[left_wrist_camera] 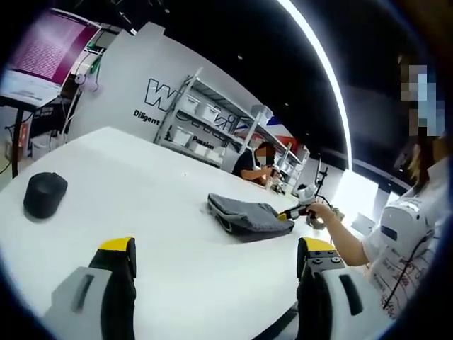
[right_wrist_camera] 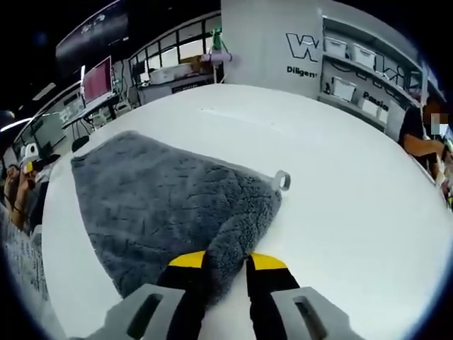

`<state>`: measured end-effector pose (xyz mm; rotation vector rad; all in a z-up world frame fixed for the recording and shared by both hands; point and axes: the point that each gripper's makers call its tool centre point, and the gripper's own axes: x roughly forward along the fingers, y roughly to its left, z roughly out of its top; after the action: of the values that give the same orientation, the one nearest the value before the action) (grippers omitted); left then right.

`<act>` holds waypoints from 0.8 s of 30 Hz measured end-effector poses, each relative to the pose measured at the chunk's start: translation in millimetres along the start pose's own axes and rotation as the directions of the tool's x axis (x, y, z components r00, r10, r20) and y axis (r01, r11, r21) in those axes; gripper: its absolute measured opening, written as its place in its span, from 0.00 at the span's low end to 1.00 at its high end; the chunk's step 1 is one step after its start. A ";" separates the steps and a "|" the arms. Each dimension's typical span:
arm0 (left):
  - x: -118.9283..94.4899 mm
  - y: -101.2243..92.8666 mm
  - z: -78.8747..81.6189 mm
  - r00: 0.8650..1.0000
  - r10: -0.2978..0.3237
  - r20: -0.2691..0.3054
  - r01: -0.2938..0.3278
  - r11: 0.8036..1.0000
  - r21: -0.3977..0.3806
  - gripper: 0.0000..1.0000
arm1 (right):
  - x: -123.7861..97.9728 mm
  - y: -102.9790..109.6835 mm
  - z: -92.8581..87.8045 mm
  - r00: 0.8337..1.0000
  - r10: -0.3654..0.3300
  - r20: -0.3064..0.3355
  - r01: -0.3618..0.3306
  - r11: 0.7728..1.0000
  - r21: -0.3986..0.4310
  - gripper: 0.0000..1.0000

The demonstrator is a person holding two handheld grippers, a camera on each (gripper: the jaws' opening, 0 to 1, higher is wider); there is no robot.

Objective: Fold the towel on the table until its edges align and the towel forms a compact rectangular stack.

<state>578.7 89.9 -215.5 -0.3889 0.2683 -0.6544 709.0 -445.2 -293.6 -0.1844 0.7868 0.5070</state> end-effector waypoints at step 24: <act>2.7 -4.2 -0.7 1.000 -0.030 0.000 0.030 0.999 -0.011 0.99 | -33.8 1.6 -14.9 0.996 -0.090 0.016 0.088 0.990 0.106 0.90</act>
<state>578.3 84.9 -214.6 -0.4045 0.2670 -0.6822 678.7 -461.3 -279.8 -0.1161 0.7797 0.3814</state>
